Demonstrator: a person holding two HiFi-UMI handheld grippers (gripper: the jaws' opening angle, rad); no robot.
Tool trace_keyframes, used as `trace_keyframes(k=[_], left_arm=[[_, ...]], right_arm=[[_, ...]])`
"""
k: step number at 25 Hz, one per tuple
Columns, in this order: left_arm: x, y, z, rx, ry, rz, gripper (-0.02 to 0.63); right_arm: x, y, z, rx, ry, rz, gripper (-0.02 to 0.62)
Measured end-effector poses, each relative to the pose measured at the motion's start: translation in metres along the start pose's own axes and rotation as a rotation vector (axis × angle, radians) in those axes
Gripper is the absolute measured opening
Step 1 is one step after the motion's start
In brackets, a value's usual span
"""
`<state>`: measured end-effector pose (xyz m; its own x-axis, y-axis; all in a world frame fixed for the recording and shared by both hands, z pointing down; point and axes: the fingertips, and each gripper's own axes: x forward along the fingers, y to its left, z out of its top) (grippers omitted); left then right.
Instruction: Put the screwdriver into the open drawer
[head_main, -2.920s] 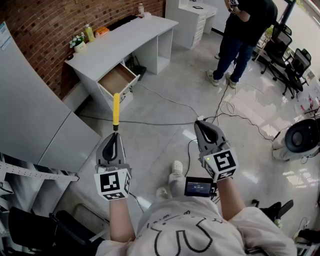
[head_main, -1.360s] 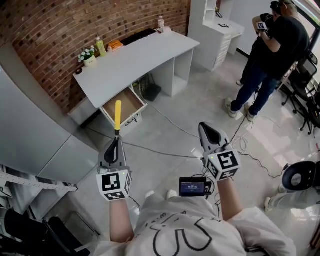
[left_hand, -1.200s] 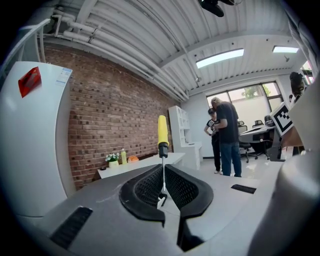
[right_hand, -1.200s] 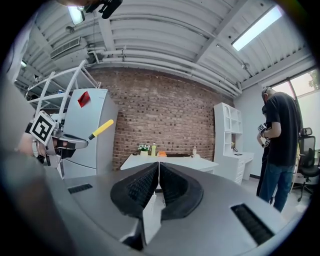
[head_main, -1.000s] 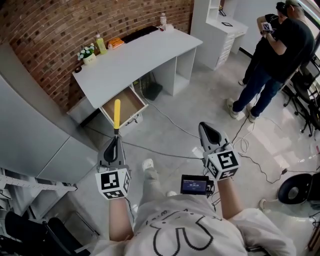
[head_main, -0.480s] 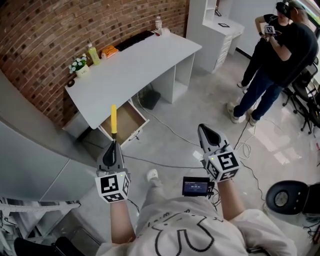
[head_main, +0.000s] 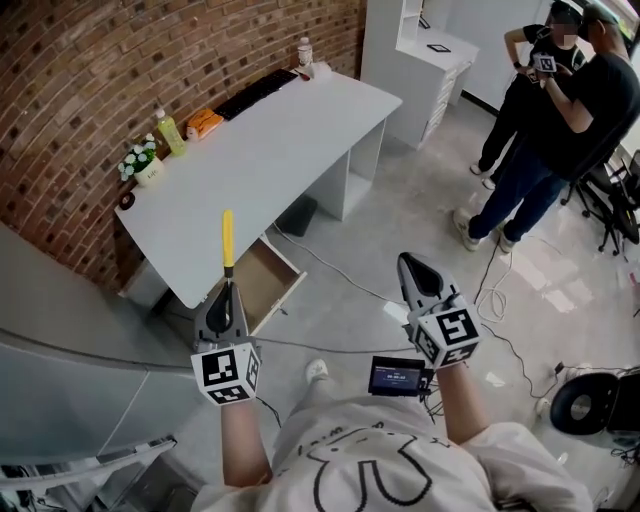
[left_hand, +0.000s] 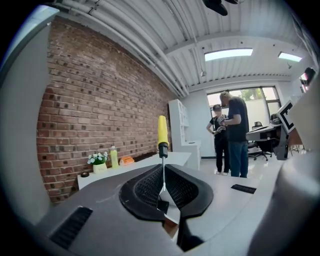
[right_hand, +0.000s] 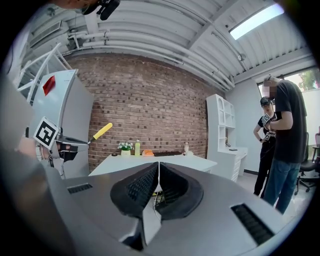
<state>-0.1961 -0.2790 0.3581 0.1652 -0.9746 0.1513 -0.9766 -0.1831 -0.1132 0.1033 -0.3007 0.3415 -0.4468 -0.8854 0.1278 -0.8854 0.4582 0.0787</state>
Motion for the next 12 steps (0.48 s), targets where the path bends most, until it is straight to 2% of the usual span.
trace_keyframes(k=[5, 12], left_arm=[[0.041, 0.03, 0.007, 0.0, 0.002, -0.031, 0.02], [0.075, 0.06, -0.005, -0.016, 0.026, -0.059, 0.02]], right_arm=[[0.044, -0.002, 0.011, 0.01, 0.013, -0.037, 0.02], [0.092, 0.013, 0.011, 0.01, 0.039, -0.041, 0.02]])
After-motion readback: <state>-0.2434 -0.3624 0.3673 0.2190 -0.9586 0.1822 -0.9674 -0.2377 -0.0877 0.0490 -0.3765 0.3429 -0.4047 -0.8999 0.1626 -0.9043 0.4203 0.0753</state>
